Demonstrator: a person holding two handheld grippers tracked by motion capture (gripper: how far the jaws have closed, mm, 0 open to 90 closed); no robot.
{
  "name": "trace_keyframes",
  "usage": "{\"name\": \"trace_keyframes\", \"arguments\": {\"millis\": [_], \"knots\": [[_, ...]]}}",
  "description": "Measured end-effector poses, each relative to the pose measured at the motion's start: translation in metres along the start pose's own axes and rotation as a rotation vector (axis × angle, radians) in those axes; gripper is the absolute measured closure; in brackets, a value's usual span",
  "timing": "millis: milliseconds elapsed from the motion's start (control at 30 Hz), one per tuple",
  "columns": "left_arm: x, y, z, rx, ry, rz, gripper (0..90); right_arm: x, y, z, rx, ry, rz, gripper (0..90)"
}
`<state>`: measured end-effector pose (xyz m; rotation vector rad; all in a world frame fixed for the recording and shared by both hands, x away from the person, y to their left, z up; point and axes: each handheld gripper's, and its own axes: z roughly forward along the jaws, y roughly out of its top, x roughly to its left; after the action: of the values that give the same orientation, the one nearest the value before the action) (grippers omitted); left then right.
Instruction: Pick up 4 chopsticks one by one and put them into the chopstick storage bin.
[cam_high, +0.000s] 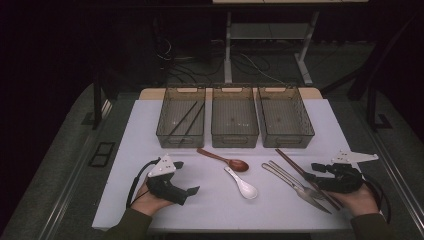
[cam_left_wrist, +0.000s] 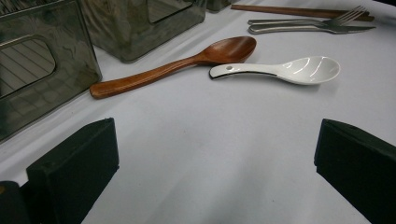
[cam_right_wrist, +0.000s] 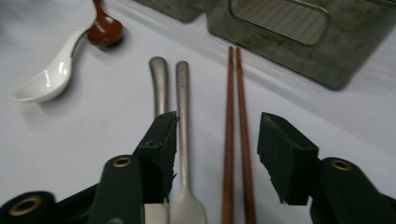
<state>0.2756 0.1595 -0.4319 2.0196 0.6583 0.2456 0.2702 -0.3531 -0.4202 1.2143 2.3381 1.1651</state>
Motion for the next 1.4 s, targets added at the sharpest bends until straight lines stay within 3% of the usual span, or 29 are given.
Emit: {"name": "trace_keyframes", "arguments": {"millis": [167, 333, 533, 1033, 1300, 1400], "knots": [[0.0, 0.0, 0.0, 0.001, -0.001, -0.001, 0.0, -0.01, -0.004, -0.005, 0.029, -0.031, 0.013, 56.1], [0.0, 0.0, 0.0, 0.002, -0.003, 0.001, 0.0, -0.017, -0.009, -0.005, 0.091, -0.057, 0.006, 63.8], [0.0, 0.0, 0.001, 0.008, -0.011, 0.001, 0.0, -0.015, -0.012, 0.002, 0.159, -0.072, -0.019, 72.1], [-0.001, 0.0, 0.002, 0.02, -0.016, 0.003, 0.0, -0.014, -0.016, 0.011, 0.201, -0.058, -0.059, 79.2], [-0.001, 0.0, 0.002, 0.022, -0.017, 0.004, 0.0, -0.014, -0.018, 0.011, 0.193, -0.06, -0.086, 80.6], [-0.002, 0.0, 0.002, 0.022, -0.017, 0.002, 0.0, -0.015, -0.018, 0.011, 0.195, -0.059, -0.071, 80.7]]}}
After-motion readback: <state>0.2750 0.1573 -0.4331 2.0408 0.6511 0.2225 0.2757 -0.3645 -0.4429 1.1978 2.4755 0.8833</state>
